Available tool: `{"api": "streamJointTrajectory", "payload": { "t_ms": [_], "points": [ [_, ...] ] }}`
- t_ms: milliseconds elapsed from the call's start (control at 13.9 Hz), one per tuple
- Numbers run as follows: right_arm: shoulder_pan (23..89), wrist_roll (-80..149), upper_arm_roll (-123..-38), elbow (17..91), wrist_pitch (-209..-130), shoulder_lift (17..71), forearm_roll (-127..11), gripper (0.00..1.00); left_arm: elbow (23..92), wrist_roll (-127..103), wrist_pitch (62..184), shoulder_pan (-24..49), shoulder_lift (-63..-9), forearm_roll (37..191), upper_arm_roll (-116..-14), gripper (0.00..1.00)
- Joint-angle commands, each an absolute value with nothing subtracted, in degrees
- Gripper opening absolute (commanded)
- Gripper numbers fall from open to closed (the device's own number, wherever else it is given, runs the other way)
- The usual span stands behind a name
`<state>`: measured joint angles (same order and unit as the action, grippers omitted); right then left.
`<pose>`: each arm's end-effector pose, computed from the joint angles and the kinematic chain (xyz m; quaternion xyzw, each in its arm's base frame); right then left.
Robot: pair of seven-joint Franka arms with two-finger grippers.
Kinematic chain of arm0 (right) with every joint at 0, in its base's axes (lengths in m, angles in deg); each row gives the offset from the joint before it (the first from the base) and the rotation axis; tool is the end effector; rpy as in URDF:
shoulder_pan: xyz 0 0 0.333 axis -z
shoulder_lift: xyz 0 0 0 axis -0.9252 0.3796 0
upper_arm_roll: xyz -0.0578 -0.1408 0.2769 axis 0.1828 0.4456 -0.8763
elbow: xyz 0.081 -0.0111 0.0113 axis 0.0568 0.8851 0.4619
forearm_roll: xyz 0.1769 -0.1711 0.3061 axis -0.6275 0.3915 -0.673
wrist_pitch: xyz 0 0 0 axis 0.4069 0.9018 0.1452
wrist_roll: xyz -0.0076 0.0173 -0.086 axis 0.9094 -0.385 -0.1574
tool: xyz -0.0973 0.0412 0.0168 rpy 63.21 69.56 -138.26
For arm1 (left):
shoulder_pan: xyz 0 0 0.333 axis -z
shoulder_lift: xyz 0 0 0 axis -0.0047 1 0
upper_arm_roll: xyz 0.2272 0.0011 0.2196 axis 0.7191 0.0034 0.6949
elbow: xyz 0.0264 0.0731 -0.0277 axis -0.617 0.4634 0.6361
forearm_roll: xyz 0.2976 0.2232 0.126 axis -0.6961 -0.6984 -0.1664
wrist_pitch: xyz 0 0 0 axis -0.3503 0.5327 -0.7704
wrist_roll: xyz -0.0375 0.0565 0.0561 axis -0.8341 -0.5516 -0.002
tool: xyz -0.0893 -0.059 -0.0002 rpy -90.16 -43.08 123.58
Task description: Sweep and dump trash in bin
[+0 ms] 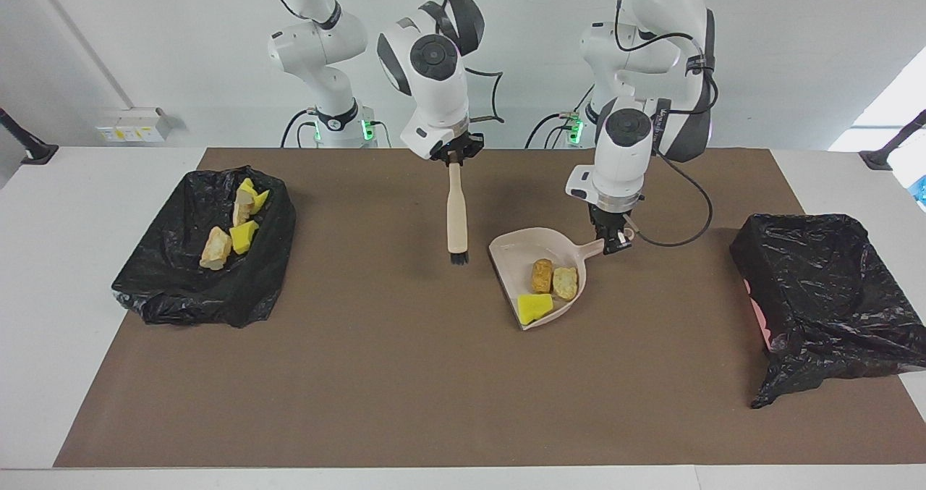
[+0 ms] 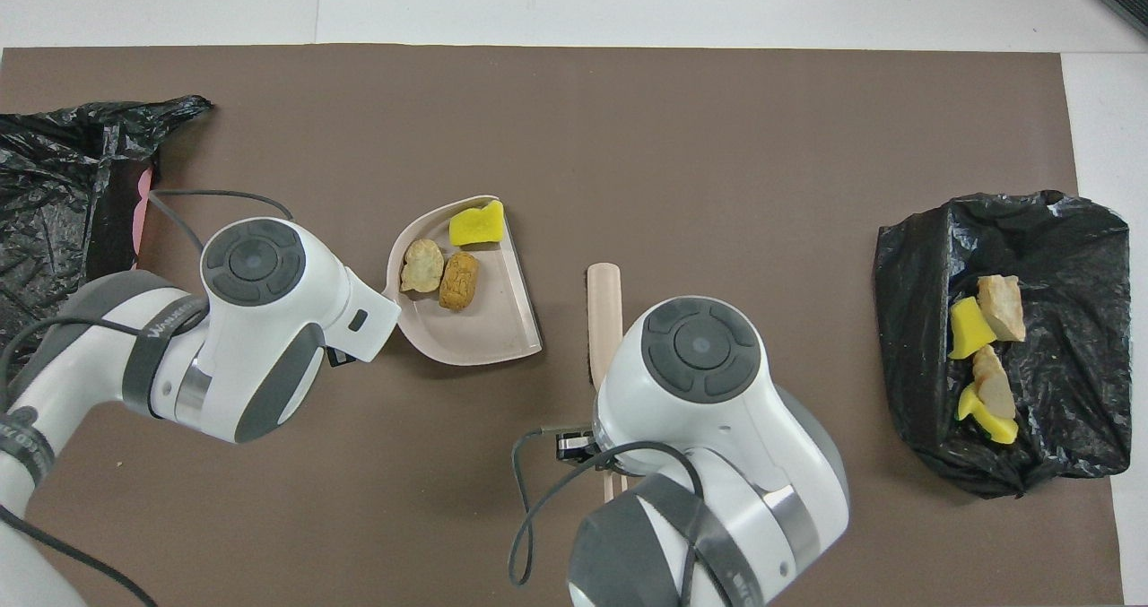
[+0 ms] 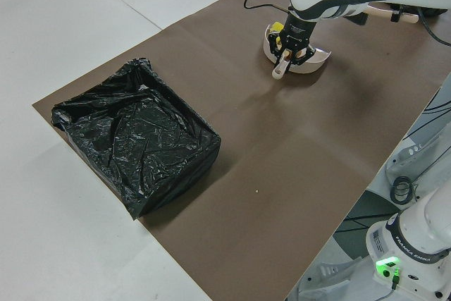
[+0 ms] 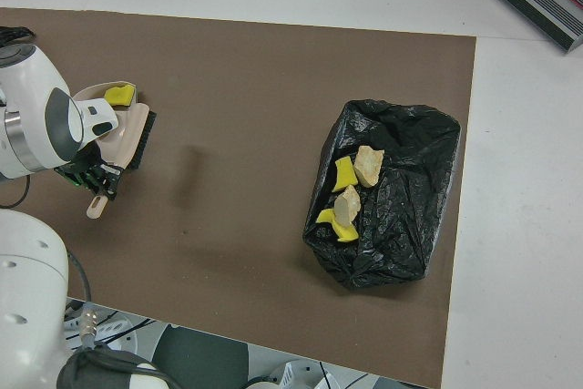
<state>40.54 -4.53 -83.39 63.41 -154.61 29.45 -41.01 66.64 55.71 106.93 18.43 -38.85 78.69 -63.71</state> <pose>0.4178 0.3399 0.4507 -0.9889 -0.0116 0.1426 0.0412 0.5325 -0.1822 0.3681 -0.7786 0.6229 0.0501 0.0573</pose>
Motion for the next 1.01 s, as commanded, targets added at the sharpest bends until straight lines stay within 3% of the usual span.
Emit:
{"api": "streamJointTrajectory", "payload": {
  "t_ms": [0, 288, 577, 938],
  "points": [
    [37.6, -7.3, -83.5, 67.2, -156.8, 25.6, -40.5, 0.00, 54.1, 61.0, 98.1, 16.0, -32.6, 80.9, -64.0, 0.00],
    [29.5, -16.6, -83.5, 68.5, -159.7, 26.4, -40.6, 0.00, 48.5, 70.6, 95.2, 9.7, -31.9, 82.7, -64.0, 0.00],
    [23.0, -21.3, -83.5, 68.9, -163.8, 31.0, -40.8, 0.00, 42.3, 76.1, 91.2, 4.3, -31.9, 84.3, -63.9, 0.00],
    [19.0, -24.2, -83.5, 69.1, -168.8, 35.6, -40.9, 0.00, 38.6, 89.0, 90.0, -5.9, -31.5, 83.8, -63.7, 0.00]
  ]
}}
